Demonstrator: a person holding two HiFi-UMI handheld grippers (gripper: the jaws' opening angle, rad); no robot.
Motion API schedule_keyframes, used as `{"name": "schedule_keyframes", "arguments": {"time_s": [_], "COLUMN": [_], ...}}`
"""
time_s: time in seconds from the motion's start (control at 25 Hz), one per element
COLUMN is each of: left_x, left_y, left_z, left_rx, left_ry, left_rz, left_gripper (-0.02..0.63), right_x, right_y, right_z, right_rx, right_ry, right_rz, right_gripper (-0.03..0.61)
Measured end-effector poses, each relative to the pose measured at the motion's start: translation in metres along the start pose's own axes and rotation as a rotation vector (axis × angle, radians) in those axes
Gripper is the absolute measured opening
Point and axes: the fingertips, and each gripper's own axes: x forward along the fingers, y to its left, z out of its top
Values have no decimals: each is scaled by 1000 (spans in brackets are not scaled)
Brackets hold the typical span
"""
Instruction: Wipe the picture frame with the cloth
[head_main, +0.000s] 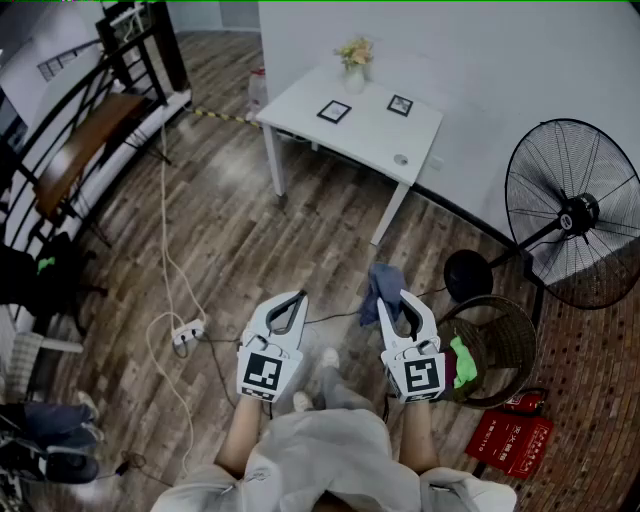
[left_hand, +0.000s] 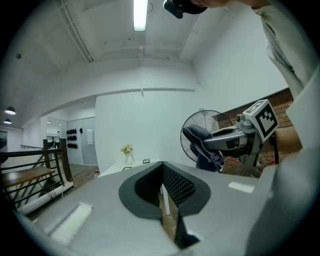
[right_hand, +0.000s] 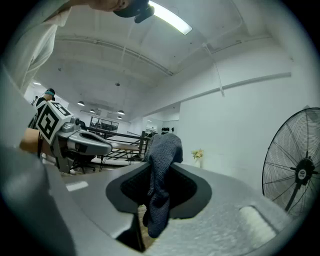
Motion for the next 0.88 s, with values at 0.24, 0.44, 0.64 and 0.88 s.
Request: {"name": "schedule_keyframes", "arguments": {"time_s": [0.24, 0.44, 0.64, 0.88], "left_x": [38, 81, 113, 141], "left_y": [10, 25, 35, 50], "left_z": [-5, 4, 15, 6], "left_rx": [-11, -5, 10, -9], "left_ry": [20, 32, 29, 61], "left_rz": [25, 75, 103, 126], "left_gripper": [20, 20, 20, 20], "right_x": [24, 54, 87, 128], "right_y": [-33, -68, -95, -110], "right_z": [-5, -4, -1, -5], "right_rx": [52, 67, 55, 58], "right_ry": [-17, -32, -46, -34], "right_rz": [4, 68, 120, 158], "right_gripper": [98, 98, 98, 98]}}
